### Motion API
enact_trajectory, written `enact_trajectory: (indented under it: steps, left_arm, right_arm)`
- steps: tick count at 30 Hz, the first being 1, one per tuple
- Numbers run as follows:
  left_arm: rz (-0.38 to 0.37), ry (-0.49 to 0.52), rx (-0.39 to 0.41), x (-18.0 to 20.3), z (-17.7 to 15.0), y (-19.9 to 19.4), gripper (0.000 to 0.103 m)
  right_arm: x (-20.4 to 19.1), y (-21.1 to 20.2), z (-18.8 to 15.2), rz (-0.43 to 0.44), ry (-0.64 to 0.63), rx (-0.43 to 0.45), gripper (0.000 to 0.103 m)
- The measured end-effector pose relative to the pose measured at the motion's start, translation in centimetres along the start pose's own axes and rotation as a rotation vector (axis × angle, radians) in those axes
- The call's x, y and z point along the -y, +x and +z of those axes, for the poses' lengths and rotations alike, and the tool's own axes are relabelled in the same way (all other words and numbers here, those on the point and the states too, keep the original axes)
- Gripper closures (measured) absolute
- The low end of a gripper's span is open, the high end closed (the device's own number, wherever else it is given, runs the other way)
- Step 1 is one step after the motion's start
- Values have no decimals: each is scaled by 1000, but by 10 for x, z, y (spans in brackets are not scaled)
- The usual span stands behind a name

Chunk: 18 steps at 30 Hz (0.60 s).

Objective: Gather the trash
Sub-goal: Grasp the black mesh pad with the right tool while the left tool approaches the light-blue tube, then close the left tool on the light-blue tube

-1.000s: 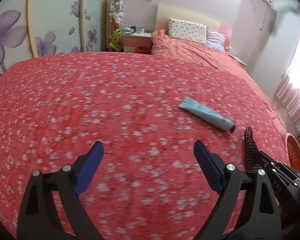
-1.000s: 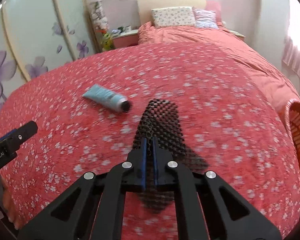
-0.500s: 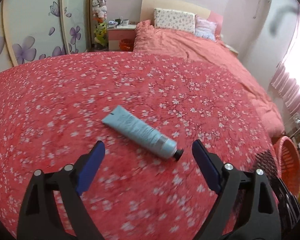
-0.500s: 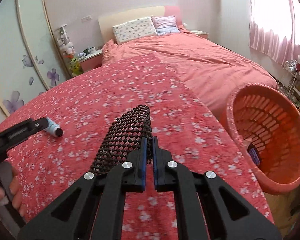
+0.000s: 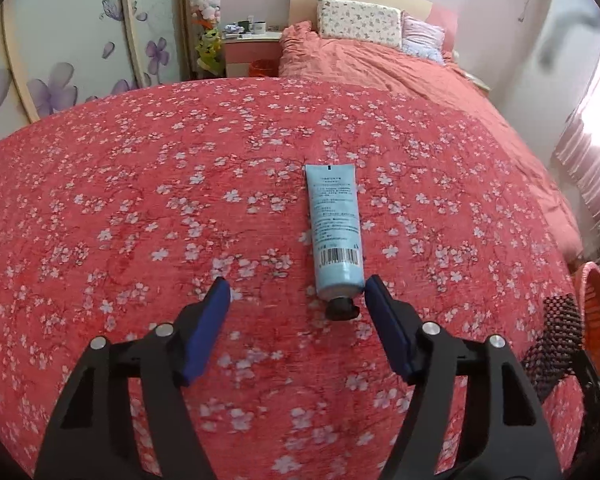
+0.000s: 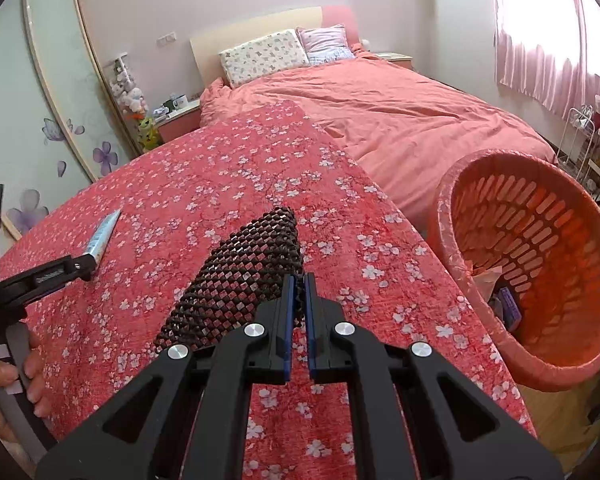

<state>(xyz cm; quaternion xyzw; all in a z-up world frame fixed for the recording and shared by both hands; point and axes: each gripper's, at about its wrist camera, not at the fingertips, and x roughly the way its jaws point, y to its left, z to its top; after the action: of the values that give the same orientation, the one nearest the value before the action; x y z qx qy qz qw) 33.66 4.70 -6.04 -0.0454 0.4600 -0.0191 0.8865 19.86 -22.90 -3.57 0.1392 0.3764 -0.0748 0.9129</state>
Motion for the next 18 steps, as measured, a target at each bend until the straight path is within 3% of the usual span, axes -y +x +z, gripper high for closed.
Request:
enact_trajectory:
  steps: [7, 12, 18]
  left_arm:
    - [-33, 21, 6, 9, 3, 7, 34]
    - [-15, 37, 10, 25, 9, 14, 36]
    - [36, 55, 15, 32, 17, 22, 72]
  right_arm:
    - [-1, 3, -1, 0, 2, -18, 98]
    - [0, 5, -1, -2, 11, -29, 98]
    - [-1, 7, -1, -5, 1, -35, 97]
